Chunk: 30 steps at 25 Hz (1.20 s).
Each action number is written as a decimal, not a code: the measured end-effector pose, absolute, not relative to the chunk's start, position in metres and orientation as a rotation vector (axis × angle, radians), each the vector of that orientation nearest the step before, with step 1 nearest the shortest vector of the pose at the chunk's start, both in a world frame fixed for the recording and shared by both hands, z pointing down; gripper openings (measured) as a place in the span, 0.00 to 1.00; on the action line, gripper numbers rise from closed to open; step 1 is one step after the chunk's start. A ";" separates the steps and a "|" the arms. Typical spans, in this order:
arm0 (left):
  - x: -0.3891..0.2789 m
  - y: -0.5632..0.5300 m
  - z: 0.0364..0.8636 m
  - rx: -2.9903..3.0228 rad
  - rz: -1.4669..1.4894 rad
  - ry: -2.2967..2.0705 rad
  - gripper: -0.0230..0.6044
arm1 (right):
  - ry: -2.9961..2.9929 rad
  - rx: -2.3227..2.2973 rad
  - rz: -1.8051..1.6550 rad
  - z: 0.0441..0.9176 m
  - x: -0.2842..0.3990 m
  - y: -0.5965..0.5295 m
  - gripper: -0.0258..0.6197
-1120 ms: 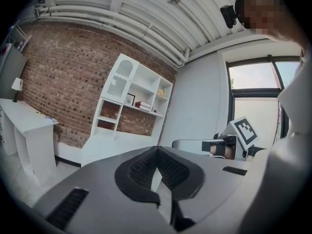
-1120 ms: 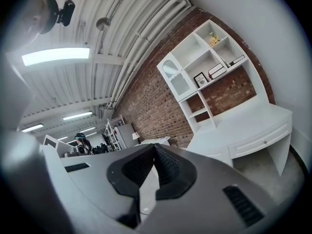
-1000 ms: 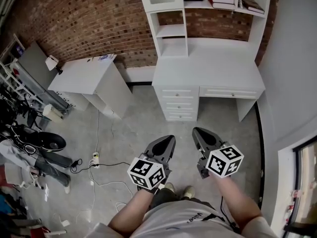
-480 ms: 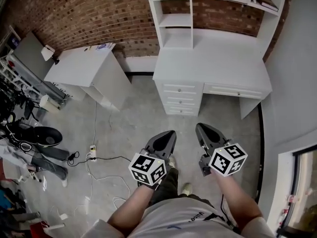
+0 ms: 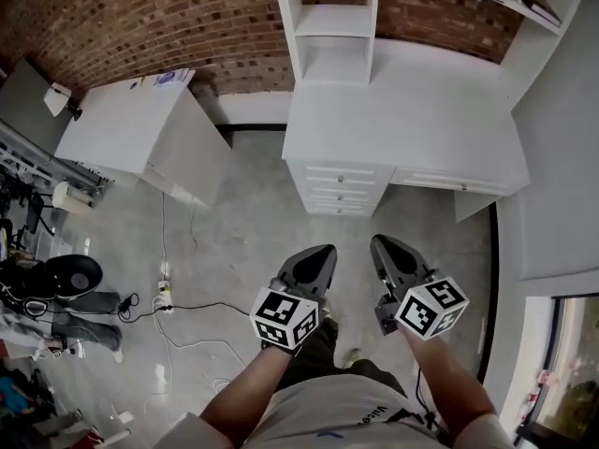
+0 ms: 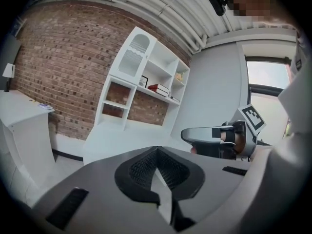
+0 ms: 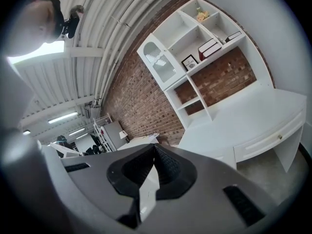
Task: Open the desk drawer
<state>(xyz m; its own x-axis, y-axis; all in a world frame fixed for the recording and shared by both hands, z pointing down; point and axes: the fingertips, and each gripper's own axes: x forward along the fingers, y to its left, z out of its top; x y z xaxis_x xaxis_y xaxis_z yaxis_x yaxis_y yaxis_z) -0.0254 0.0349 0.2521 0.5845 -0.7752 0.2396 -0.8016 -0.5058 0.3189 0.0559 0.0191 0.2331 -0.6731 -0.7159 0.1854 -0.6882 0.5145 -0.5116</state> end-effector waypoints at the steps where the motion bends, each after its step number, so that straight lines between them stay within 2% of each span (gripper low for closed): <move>1: -0.029 0.022 0.259 2.424 0.100 -1.262 0.05 | 2.690 -1.257 -0.877 0.238 0.052 0.008 0.07; 14: -0.038 -0.108 0.394 2.383 0.202 -1.203 0.05 | 2.640 -1.348 -0.956 0.338 0.030 -0.114 0.07; 30: -0.008 -0.231 0.672 2.298 0.310 -1.243 0.06 | 2.612 -1.318 -1.111 0.583 0.050 -0.225 0.07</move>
<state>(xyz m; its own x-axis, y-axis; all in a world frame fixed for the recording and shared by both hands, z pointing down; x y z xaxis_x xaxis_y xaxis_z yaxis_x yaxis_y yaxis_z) -0.0077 -0.2306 0.6715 0.5562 -0.7149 0.4238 -0.8302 -0.4544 0.3230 0.0496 -0.2247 0.5829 -0.6451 -0.7075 0.2888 -0.6988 0.3932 -0.5975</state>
